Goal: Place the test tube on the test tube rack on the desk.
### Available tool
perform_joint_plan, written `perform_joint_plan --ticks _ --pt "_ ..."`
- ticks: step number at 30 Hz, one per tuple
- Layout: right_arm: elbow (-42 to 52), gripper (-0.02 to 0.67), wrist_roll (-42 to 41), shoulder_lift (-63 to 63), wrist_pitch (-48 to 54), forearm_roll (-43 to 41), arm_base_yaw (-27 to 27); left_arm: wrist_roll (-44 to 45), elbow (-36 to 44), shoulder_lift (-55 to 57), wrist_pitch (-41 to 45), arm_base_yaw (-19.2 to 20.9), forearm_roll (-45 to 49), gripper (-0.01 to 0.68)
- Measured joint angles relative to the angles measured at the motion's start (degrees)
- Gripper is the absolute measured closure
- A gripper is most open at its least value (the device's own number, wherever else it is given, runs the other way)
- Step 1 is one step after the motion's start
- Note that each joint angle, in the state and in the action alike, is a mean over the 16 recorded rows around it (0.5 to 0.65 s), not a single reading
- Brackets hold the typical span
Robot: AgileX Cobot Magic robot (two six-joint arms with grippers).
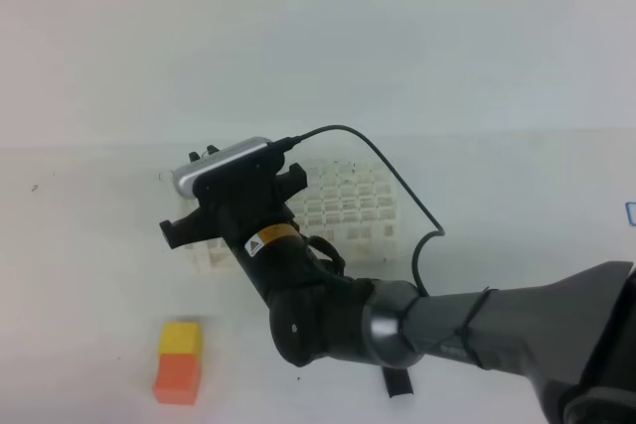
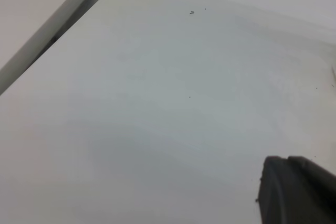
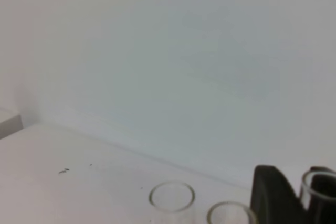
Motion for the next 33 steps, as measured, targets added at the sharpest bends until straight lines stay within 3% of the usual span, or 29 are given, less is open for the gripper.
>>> perform_joint_plan --ticks 33 --pt "0.0 0.533 -2.1 1.5 1.4 2.6 0.0 0.0 0.1 0.0 -0.1 0.0 0.0 0.674"
